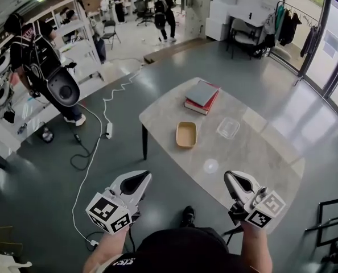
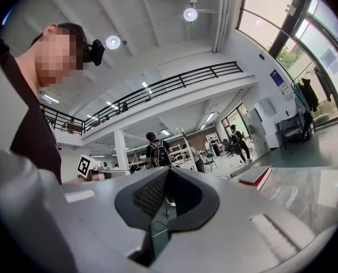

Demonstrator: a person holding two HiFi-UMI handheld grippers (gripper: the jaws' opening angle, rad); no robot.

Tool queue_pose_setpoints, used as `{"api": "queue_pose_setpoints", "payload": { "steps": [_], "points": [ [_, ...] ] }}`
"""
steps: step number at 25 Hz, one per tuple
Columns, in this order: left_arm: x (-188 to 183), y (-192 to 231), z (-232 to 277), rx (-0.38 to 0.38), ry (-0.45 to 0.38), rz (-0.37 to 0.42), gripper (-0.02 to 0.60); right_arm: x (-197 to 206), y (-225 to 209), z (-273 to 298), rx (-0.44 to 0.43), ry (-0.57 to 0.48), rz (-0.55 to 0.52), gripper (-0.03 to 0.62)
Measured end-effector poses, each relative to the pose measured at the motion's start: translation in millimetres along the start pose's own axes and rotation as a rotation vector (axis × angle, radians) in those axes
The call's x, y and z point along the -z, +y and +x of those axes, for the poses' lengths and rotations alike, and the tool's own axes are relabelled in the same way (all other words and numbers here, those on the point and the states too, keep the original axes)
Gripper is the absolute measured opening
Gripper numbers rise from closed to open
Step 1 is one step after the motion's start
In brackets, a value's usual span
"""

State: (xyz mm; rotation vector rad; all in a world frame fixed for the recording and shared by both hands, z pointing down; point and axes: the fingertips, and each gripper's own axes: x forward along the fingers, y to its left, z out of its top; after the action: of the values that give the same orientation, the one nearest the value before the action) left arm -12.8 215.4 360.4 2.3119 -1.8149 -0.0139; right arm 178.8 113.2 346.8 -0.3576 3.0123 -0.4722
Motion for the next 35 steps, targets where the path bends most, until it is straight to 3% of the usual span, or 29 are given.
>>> {"api": "queue_pose_setpoints", "payload": {
  "steps": [12, 25, 35],
  "points": [
    [-30.7, 19.4, 109.3, 0.006, 0.014, 0.052, 0.003, -24.3, -112.4, 23.5, -0.008, -0.045, 0.059, 0.002],
    [-15.4, 40.3, 163.5, -0.023, 0.034, -0.011, 0.003, -5.2, -163.9, 54.9, -0.048, 0.067, 0.088, 0.002],
    [-24.7, 97.4, 214.9, 0.096, 0.029, 0.010, 0.003, -1.2, -191.6, 97.6, 0.059, 0.048, 0.093, 0.002]
  ]
}}
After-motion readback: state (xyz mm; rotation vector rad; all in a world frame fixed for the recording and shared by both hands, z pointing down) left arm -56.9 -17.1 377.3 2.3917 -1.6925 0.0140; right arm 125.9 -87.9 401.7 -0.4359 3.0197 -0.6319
